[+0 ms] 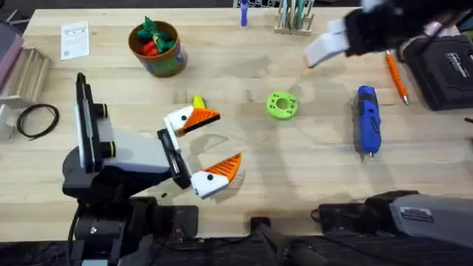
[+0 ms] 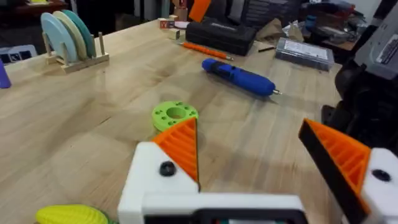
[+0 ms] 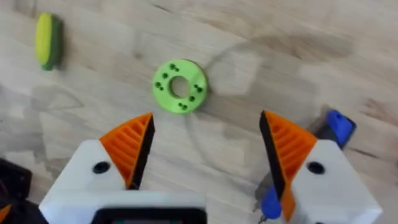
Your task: Pick up the gripper from the table and insert it into the empty holder that is missing its gripper. Then pick up a screw, insert it into the mounting hole, and use the screwdriver to tighten it. Finally, clean up the table by picking up the vegetable and placing it into the bucket.
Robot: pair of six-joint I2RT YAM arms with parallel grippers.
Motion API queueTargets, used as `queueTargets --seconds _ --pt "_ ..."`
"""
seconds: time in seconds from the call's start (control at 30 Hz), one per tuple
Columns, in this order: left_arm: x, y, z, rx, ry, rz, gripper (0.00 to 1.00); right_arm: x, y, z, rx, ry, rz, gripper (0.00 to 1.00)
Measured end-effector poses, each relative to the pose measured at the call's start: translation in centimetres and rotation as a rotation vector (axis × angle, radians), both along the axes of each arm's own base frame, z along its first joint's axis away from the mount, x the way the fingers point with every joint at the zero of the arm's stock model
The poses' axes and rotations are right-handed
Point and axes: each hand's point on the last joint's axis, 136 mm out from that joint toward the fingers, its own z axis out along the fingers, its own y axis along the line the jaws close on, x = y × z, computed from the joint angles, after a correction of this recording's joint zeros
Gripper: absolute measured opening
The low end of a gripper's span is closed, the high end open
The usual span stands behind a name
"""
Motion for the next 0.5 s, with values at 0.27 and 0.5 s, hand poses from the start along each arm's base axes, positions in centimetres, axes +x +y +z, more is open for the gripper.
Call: queueTargets --seconds 0.27,0.5 --pt "0.0 0.0 0.0 0.000 0.001 0.000 0.985 -1.6 -5.4 0.4 0.016 -0.056 -0.187 0.986" --pt "0.0 0.0 0.0 0.000 0.001 0.000 0.985 -2.9 -8.1 0.5 0.027 -0.090 -0.303 0.986"
